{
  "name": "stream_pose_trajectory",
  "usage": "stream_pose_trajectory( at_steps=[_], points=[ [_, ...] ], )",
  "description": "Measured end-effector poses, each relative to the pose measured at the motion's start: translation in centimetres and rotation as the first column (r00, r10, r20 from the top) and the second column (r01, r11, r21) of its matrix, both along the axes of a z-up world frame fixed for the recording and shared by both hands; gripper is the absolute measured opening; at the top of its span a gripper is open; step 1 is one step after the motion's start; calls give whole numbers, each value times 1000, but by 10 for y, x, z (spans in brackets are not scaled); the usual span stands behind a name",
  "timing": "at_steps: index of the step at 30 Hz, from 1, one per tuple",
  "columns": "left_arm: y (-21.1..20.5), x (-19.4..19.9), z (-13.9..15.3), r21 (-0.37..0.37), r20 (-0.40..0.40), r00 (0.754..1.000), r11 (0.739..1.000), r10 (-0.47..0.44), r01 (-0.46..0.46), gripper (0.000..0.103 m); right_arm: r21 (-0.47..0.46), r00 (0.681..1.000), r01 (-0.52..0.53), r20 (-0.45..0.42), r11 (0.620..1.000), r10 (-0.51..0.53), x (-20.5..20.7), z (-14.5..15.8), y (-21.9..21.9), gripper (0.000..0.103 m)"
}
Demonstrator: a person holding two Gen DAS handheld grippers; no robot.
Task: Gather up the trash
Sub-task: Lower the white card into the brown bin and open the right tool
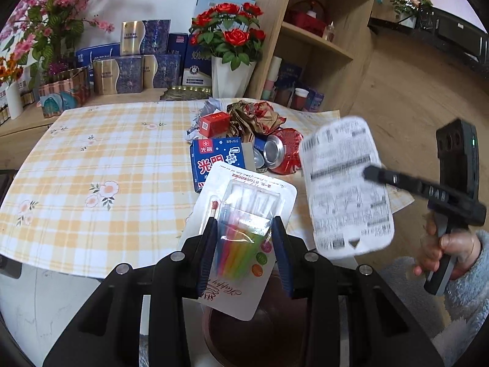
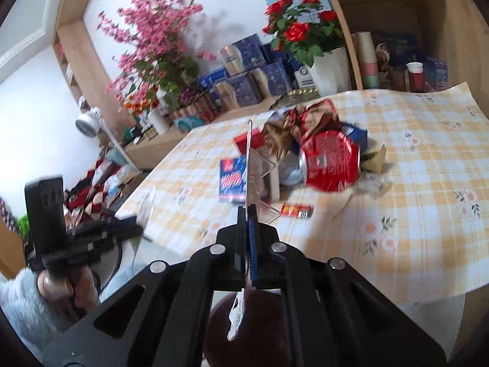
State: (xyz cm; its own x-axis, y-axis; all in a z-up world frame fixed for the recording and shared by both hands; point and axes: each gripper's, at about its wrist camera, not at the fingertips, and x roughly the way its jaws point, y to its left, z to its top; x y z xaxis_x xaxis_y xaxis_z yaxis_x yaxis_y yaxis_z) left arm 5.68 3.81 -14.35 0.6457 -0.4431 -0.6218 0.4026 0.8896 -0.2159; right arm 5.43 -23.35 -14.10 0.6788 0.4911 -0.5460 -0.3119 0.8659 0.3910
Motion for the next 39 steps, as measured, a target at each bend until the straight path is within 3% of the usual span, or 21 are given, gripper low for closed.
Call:
stream_pose_trajectory(
  at_steps=[11,19,29,39],
  points=[
    [-2,-27,9,-21,16,1000,999,-25,25,36,-46,979,-156,-139,987,149,-58,-42,27,6],
    [-6,-30,3,-25,5,999,999,-41,41,36,-82,933,-244,-293,966,211,-52,-96,50,6],
    [2,-26,-20,-19,-42,999,1000,-18,18,36,-211,872,-188,-485,959,64,-31,-176,59,6],
    [3,-24,-30,-16,-55,998,1000,-21,20,36,-289,856,-136,-516,948,-35,-21,-192,55,6]
  ],
)
